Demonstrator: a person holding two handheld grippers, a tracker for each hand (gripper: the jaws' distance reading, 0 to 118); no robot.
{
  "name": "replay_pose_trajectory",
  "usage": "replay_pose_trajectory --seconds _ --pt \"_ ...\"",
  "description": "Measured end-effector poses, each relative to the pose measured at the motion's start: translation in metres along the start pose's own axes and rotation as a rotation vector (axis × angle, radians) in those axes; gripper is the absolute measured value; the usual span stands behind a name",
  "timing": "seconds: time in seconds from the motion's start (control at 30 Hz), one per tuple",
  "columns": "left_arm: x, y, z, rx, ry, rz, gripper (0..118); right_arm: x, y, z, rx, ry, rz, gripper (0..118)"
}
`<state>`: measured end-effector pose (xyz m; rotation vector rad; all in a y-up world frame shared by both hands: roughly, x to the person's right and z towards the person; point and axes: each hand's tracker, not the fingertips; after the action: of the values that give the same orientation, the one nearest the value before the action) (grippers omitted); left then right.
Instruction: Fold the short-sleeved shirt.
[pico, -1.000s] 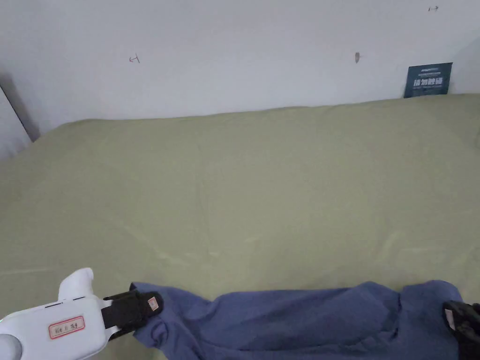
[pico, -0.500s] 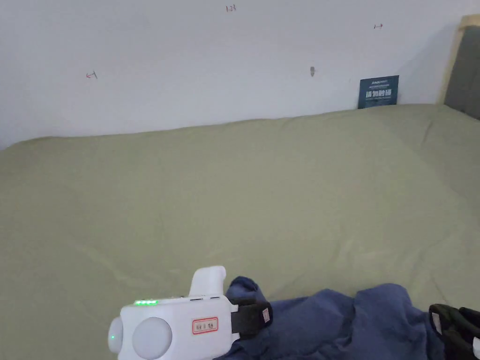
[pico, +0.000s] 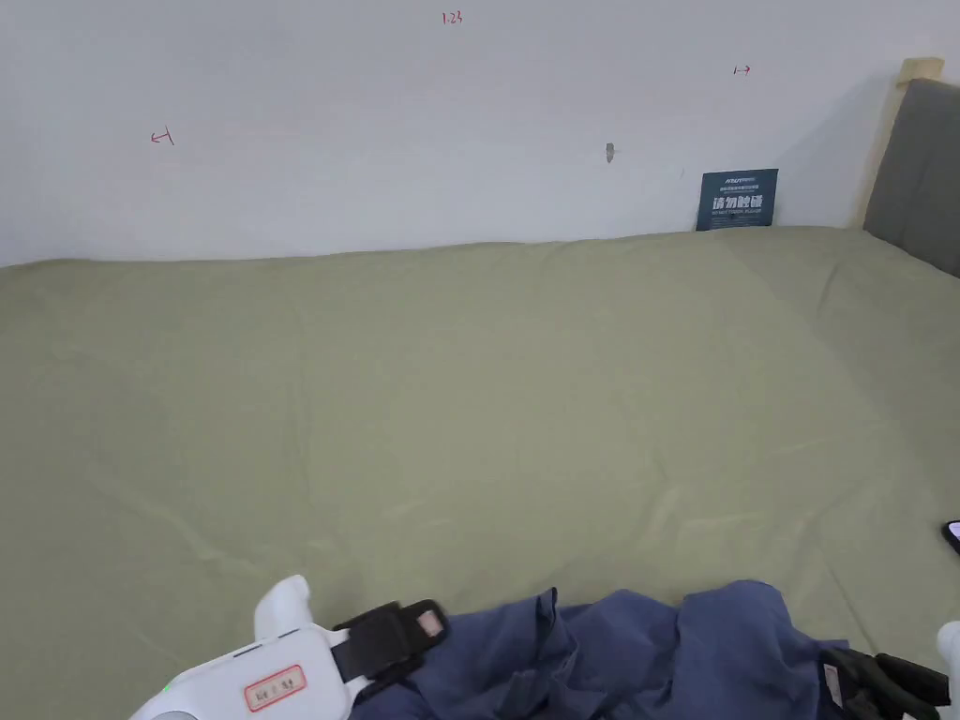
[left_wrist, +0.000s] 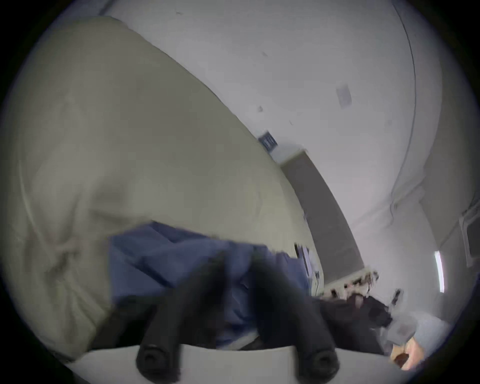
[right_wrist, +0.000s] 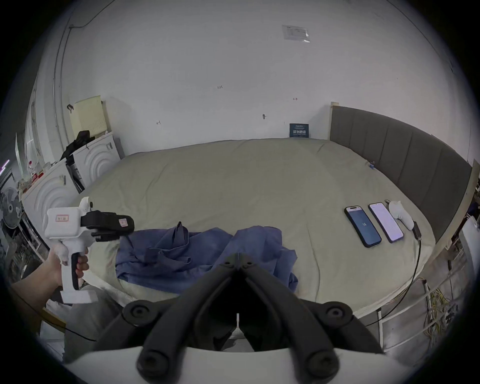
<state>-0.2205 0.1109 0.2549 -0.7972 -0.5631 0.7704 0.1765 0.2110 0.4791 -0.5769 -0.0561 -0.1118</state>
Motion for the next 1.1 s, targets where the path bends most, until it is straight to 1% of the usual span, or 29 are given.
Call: replay_pose_trajectory --seconds 0.03,0.07,0.13,0.17,0.23,0.3,0.37,0.4,0.43,0.47,0.5,0.57,0.6,0.63,0.67,0.7,0.73,0.77,0.87,0.93,1.0,1.03,1.07,1.1 --pt "-0.005 0.001 -0.003 0.013 0.020 0.022 0 -0.001 0.001 0.001 0.000 0.004 0.006 0" --pt "-0.014 0.001 -0.006 0.021 0.006 0.053 0 -0.001 0.001 0.002 0.000 0.007 0.010 0" --pt "-0.032 -0.005 -0.020 -0.022 -0.103 0.125 0 -0.001 0.001 0.006 0.005 0.009 0.012 0" --pt "-0.032 -0.010 -0.029 -0.029 -0.111 0.131 0 0.000 0.001 0.008 0.007 0.007 0.011 0" --pt "-0.040 -0.025 -0.047 -0.046 -0.081 0.133 0 0.003 0.001 0.014 0.015 -0.004 0.005 0" --pt "-0.043 -0.047 -0.066 -0.107 -0.139 0.192 0 0.007 0.002 0.018 0.013 -0.018 0.002 0" --pt "-0.036 -0.070 -0.085 -0.157 -0.211 0.174 0 0.011 0.001 0.020 0.006 -0.033 0.002 0" --pt "-0.029 -0.079 -0.096 -0.189 -0.164 0.129 0 0.011 0.001 0.021 0.004 -0.042 0.003 0" --pt "-0.023 -0.086 -0.103 -0.183 -0.135 0.110 0 0.011 0.000 0.021 0.001 -0.046 0.005 0" --pt "-0.021 -0.090 -0.106 -0.152 -0.162 0.114 0 0.011 0.000 0.021 -0.002 -0.047 0.006 0" --pt "-0.020 -0.089 -0.109 -0.110 -0.186 0.130 0 0.011 0.000 0.021 -0.006 -0.045 0.006 0" --pt "-0.025 -0.089 -0.117 -0.100 -0.167 0.203 0 0.008 -0.001 0.021 -0.011 -0.040 0.012 0" --pt "-0.018 -0.090 -0.117 -0.100 -0.180 0.163 0 0.005 -0.001 0.020 -0.018 -0.032 0.021 0" --pt "-0.010 -0.093 -0.116 -0.102 -0.138 0.077 0 0.003 -0.002 0.019 -0.022 -0.029 0.027 0" --pt "-0.004 -0.097 -0.116 -0.119 -0.127 0.012 0 0.001 -0.002 0.018 -0.026 -0.027 0.031 0" --pt "0.007 -0.100 -0.114 -0.138 -0.107 -0.094 0 -0.001 -0.003 0.016 -0.031 -0.023 0.033 0" --pt "0.015 -0.105 -0.112 -0.130 -0.074 -0.163 0 -0.002 -0.003 0.014 -0.035 -0.019 0.035 0" --pt "0.020 -0.108 -0.111 -0.115 -0.067 -0.191 0 -0.003 -0.004 0.012 -0.040 -0.017 0.036 0" --pt "0.017 -0.109 -0.111 -0.112 -0.073 -0.159 0 -0.009 -0.002 0.007 -0.054 -0.011 0.047 0" --pt "0.020 -0.097 -0.106 -0.175 -0.078 -0.131 0 -0.014 -0.002 0.007 -0.046 0.002 0.063 0" --pt "0.024 -0.073 -0.087 -0.223 -0.088 -0.129 1 -0.016 0.000 0.006 -0.047 0.011 0.064 0" --pt "0.021 -0.061 -0.070 -0.218 -0.151 -0.125 6 -0.016 0.000 0.006 -0.042 0.017 0.064 0" --pt "0.017 -0.050 -0.055 -0.203 -0.201 -0.124 22 -0.017 0.001 0.006 -0.039 0.021 0.065 0" --pt "0.011 -0.033 -0.037 -0.204 -0.215 -0.107 60 -0.017 0.003 0.004 -0.040 0.027 0.069 0"
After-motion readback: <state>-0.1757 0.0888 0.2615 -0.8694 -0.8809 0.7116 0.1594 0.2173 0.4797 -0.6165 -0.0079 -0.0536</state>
